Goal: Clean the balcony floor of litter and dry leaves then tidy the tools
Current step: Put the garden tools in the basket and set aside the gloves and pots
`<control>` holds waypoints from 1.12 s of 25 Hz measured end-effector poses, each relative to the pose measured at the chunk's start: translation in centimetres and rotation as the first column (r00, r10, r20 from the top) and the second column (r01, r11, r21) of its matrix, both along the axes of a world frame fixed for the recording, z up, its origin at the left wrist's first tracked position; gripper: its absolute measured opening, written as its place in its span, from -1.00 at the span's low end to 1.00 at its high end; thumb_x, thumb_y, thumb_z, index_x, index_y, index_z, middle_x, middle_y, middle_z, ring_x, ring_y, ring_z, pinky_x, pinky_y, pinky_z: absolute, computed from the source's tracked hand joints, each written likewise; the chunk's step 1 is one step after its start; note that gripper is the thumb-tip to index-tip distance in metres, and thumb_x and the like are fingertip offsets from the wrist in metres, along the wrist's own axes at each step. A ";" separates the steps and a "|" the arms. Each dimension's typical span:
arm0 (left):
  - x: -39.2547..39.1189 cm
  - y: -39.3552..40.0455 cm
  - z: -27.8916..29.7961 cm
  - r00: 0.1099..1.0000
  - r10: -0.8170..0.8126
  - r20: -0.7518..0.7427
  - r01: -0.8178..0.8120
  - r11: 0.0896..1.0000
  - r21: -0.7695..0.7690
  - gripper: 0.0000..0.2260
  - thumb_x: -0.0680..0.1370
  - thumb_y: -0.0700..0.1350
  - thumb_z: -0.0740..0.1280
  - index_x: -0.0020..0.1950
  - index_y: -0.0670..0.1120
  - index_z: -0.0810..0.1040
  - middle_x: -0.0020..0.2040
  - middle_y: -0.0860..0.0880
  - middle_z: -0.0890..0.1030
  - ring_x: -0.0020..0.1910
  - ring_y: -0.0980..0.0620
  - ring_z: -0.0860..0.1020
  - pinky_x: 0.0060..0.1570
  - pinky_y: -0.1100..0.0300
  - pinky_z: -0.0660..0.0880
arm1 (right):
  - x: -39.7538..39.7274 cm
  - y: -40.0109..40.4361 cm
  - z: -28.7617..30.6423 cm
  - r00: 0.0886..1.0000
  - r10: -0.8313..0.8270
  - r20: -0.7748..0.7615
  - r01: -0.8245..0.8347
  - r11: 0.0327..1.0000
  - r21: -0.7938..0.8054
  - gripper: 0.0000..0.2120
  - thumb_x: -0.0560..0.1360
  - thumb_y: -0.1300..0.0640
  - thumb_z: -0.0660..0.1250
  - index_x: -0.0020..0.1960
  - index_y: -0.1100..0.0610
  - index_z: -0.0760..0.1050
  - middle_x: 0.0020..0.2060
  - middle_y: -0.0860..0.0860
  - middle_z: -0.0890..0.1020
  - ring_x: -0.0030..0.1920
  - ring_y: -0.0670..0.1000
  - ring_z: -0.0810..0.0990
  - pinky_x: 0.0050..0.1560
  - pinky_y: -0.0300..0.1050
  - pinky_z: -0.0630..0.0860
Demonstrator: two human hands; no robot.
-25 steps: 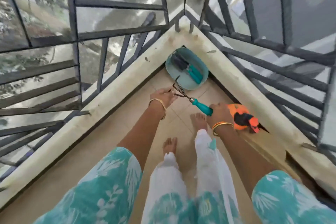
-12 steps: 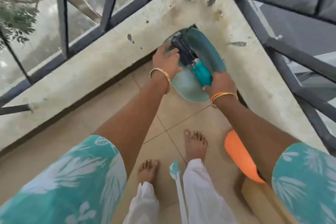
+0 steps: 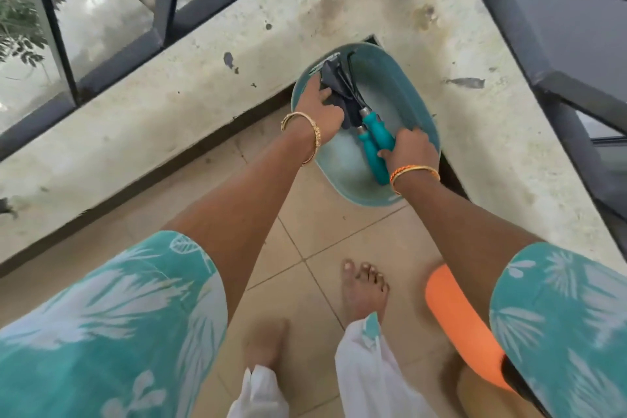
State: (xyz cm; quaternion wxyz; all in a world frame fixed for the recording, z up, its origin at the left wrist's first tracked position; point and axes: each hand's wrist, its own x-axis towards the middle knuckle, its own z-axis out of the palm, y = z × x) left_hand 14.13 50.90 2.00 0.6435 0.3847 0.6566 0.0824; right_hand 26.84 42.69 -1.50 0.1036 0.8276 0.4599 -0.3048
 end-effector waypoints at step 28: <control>-21.9 -34.6 28.9 0.588 -0.175 -0.790 0.147 0.983 -0.109 -0.31 0.57 -0.12 0.16 0.56 -0.11 -0.20 0.56 -0.17 -0.22 0.54 -0.14 -0.16 0.49 -0.02 -0.06 | -24.3 -16.9 32.0 0.443 0.895 0.048 -0.838 0.394 0.378 -0.46 0.49 -0.03 0.06 0.35 0.27 0.35 0.34 0.24 0.40 0.36 0.24 0.35 0.24 0.15 0.39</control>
